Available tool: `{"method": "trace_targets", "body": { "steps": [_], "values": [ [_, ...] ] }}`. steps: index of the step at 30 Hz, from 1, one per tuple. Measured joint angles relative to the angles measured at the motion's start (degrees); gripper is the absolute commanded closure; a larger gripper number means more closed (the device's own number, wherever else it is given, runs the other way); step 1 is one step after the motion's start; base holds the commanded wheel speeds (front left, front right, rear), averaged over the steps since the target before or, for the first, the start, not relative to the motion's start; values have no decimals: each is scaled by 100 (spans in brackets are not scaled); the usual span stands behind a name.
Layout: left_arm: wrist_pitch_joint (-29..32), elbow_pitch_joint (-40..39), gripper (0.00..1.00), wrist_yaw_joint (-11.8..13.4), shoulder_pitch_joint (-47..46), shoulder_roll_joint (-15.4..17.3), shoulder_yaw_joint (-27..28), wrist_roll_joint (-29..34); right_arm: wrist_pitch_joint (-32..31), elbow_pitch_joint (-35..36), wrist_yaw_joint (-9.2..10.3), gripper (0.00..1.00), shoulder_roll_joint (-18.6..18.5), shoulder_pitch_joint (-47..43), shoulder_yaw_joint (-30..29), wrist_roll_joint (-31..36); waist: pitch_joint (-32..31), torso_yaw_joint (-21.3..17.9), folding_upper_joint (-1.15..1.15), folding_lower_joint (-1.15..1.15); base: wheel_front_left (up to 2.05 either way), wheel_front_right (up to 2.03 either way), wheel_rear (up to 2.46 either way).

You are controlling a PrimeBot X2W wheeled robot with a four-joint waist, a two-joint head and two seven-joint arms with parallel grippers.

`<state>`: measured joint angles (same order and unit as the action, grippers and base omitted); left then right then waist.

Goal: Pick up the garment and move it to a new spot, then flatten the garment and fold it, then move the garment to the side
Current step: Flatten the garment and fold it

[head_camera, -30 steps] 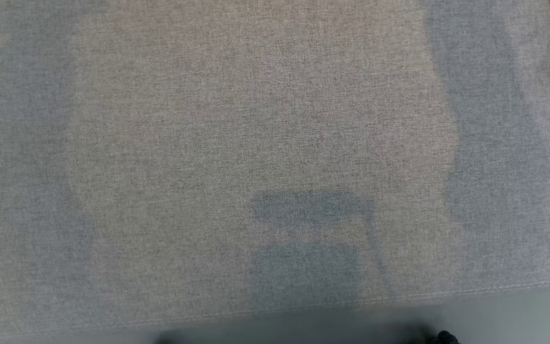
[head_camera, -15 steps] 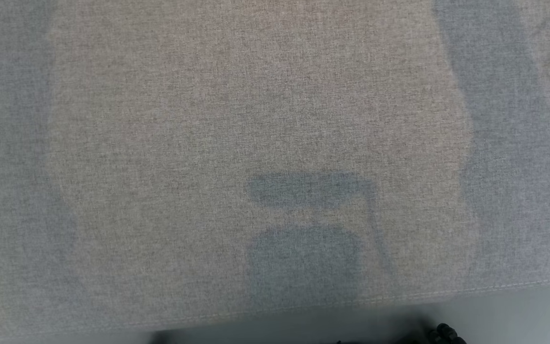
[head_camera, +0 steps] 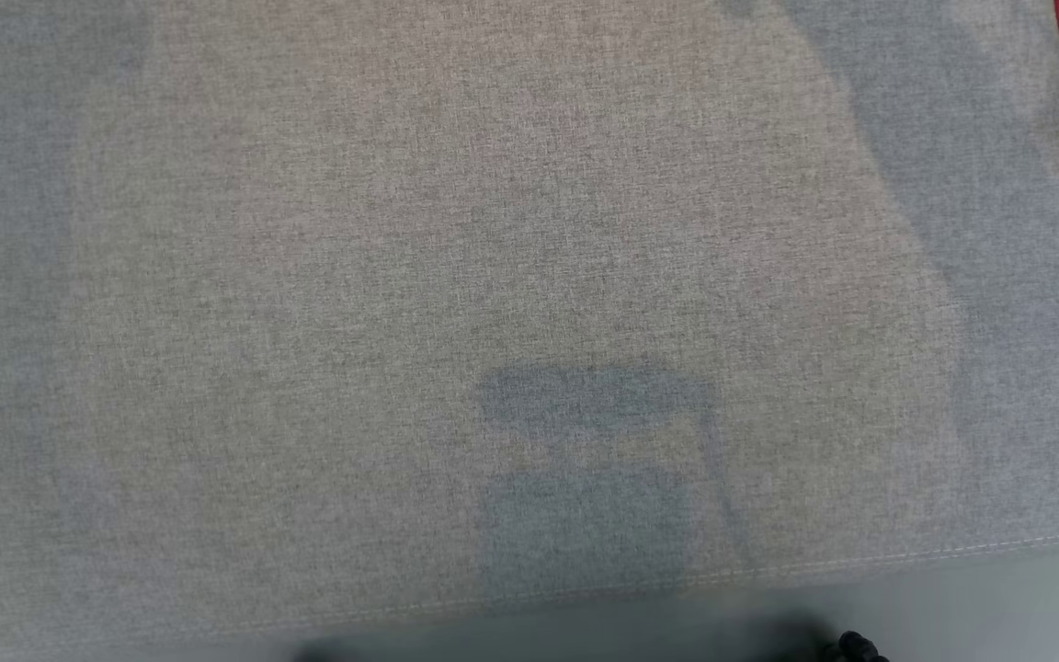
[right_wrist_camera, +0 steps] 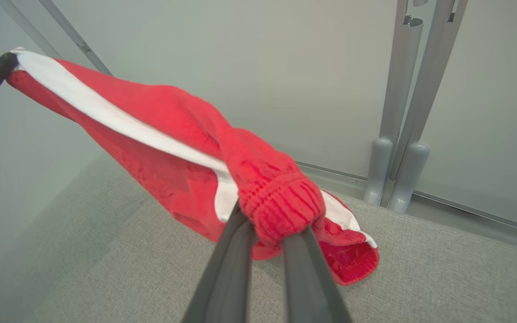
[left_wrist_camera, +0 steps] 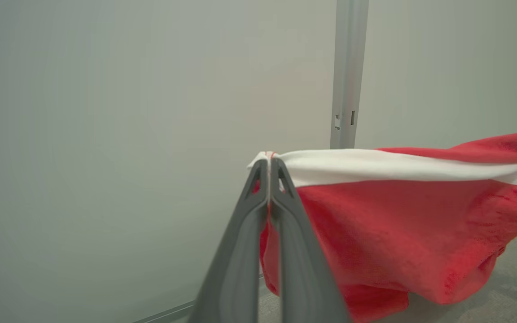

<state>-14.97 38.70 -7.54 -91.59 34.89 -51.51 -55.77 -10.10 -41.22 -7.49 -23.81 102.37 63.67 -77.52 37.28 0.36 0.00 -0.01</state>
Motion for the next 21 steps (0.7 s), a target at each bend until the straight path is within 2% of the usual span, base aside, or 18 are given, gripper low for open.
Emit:
{"method": "trace_targets", "body": {
  "steps": [9, 15, 21],
  "values": [
    [-7, -901, 100, 1, 1662, 234, 557, 96, 525, 984, 0, 100, -441, -1141, 397, -456, -290, -14, 0, 0, 0, 0, 0],
    [-7, -1477, 100, 1, 3160, 218, 1163, 221, 940, 1532, 0, 100, -758, -2135, 669, -684, -698, -43, 0, 0, 0, 0, 0],
    [-7, -1859, 100, 1, 4635, 80, 1740, 617, 1240, 1986, 0, 100, -1003, -2953, 813, -804, -1172, -90, 0, 0, 0, 0, 0]
  ]
}}
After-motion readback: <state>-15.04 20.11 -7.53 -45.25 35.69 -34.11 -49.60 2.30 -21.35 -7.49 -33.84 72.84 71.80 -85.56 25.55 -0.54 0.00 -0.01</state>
